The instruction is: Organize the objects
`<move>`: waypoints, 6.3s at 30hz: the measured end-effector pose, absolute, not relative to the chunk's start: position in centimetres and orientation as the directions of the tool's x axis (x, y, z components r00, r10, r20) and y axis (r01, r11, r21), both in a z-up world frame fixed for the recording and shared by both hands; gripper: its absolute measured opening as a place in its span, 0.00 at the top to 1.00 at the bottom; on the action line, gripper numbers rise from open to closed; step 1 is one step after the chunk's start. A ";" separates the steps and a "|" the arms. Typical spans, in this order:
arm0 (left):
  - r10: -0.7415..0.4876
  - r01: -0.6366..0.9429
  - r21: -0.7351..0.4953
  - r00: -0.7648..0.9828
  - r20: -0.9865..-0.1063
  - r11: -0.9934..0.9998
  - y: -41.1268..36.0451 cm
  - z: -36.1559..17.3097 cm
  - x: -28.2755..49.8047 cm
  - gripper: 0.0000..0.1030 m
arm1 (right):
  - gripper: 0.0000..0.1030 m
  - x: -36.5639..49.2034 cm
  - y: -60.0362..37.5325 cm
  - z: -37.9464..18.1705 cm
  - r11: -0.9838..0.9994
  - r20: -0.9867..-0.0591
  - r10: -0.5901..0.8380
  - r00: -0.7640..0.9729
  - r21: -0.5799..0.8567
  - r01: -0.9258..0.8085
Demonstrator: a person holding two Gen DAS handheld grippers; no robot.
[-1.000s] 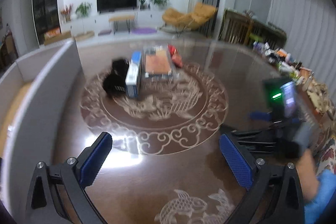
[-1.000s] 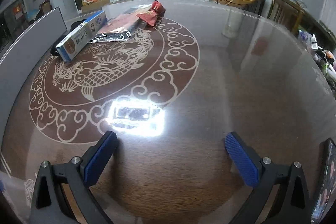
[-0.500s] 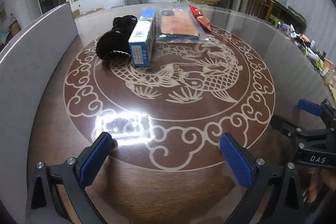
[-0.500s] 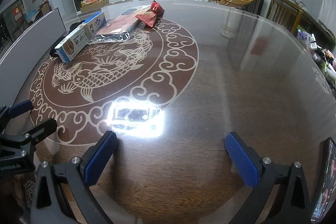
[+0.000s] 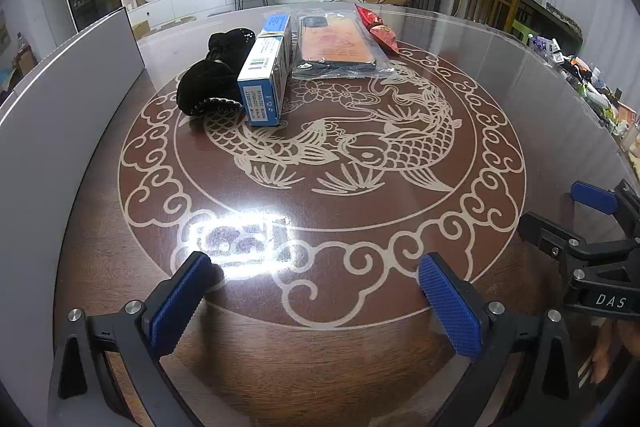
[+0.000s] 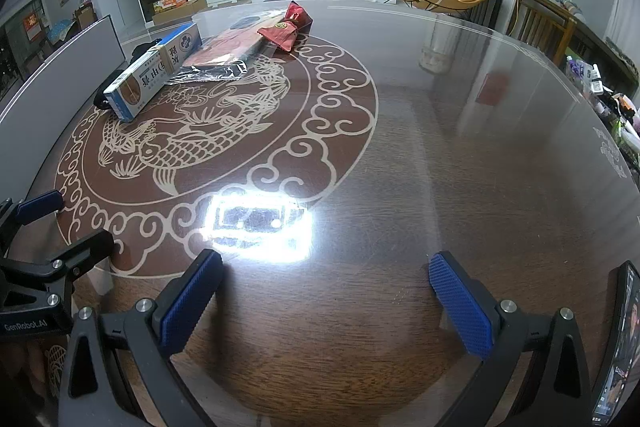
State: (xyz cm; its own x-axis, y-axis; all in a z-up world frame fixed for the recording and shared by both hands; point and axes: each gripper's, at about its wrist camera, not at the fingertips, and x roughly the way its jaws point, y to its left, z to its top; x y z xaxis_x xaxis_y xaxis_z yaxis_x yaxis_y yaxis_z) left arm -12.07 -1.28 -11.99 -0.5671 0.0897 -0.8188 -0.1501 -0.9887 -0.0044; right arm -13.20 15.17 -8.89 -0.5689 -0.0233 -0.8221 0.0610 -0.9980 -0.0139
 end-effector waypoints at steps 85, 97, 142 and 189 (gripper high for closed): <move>0.029 -0.018 -0.023 -0.664 -0.747 -1.000 -10.4 -3.2 -23.3 0.00 | 0.00 -13.1 15.2 -8.9 -0.998 -0.821 -0.027 -0.570 -0.011 0.063; 0.095 -0.045 -0.085 -0.528 -0.844 -0.995 -10.8 -9.3 -28.9 0.00 | 0.00 -13.1 15.2 -8.9 -0.998 -0.821 -0.027 -0.570 -0.012 0.064; -0.003 -0.004 0.006 -0.554 -0.832 -1.000 -10.5 -10.3 -19.0 0.66 | 0.00 -13.1 15.2 -8.9 -0.998 -0.821 -0.027 -0.570 -0.012 0.065; -0.010 0.020 -0.001 -0.554 -0.833 -1.000 -9.5 -11.5 -10.1 0.00 | 0.00 -13.4 15.1 -8.9 -0.997 -0.825 -0.031 -0.564 -0.011 0.071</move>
